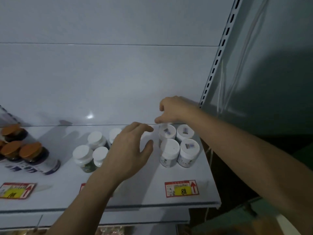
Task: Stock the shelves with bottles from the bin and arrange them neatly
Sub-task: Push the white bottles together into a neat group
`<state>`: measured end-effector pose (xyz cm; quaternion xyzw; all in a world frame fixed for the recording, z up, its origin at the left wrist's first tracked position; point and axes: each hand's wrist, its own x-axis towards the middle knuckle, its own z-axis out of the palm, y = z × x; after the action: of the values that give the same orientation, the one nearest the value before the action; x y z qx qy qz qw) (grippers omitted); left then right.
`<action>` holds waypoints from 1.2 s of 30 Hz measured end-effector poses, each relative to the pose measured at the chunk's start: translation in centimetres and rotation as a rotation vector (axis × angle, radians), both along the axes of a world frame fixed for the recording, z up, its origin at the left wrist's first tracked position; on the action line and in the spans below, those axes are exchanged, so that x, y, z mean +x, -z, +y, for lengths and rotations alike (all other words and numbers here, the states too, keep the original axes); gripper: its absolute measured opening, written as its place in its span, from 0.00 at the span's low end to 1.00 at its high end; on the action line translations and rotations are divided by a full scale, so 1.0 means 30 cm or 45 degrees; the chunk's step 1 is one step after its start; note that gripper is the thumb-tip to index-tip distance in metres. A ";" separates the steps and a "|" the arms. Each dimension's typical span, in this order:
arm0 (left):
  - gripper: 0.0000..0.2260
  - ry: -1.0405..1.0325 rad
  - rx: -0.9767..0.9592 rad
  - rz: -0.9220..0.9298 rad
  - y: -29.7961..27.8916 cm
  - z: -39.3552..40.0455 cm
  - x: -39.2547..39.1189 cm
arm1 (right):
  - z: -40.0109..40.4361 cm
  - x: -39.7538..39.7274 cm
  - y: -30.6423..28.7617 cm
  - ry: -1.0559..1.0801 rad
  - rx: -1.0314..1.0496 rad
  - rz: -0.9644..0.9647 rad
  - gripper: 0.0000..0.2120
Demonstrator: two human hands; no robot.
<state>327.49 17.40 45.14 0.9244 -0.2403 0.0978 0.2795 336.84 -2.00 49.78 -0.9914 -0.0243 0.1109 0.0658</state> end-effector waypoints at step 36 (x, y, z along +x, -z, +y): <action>0.19 -0.306 -0.137 0.052 -0.065 0.186 -0.018 | 0.115 -0.192 -0.055 -0.996 -0.111 0.101 0.24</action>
<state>326.95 22.98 47.09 0.9320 -0.1163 0.1245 0.3199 331.07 1.45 51.43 -0.9041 -0.3928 0.1668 -0.0227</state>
